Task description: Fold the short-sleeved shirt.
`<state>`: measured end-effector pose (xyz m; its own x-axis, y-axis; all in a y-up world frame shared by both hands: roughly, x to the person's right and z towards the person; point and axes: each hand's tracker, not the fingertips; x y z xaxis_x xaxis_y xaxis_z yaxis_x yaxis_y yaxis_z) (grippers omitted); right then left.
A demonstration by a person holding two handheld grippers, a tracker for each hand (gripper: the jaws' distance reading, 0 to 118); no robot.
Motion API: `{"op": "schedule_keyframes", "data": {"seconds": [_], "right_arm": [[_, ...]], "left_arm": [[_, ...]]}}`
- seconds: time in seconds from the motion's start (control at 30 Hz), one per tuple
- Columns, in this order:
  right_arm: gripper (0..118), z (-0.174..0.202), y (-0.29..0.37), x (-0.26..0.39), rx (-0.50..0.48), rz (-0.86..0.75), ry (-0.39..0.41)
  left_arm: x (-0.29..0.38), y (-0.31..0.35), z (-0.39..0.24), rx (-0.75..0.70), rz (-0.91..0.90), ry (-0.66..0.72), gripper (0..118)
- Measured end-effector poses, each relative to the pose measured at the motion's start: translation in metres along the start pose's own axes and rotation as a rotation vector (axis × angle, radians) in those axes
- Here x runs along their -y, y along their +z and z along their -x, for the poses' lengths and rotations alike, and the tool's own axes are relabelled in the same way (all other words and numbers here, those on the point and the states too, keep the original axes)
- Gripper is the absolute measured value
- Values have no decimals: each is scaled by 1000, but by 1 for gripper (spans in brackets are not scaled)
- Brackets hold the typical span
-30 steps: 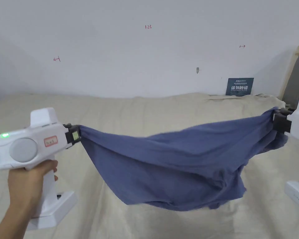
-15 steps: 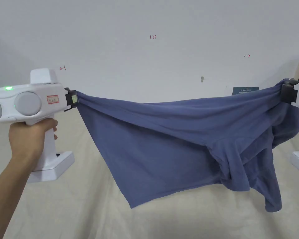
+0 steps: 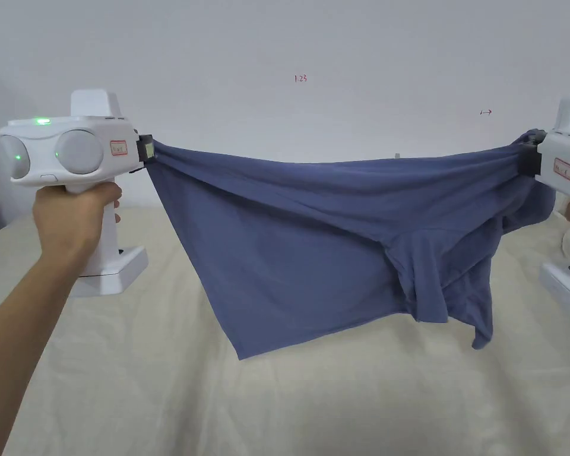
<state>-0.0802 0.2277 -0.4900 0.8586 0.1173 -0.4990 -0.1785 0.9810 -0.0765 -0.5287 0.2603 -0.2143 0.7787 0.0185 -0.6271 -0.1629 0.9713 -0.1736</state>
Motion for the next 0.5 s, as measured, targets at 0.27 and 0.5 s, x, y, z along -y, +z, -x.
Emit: {"op": "schedule_keyframes", "data": {"seconds": [0.27, 0.5], "right_arm": [[2, 13, -10, 80, -29, 108, -20], [2, 26, 6, 175, -56, 278, -53]], "left_arm": [[67, -18, 4, -7, 75, -7, 1], [163, -7, 18, -20, 205, 13, 1]]}}
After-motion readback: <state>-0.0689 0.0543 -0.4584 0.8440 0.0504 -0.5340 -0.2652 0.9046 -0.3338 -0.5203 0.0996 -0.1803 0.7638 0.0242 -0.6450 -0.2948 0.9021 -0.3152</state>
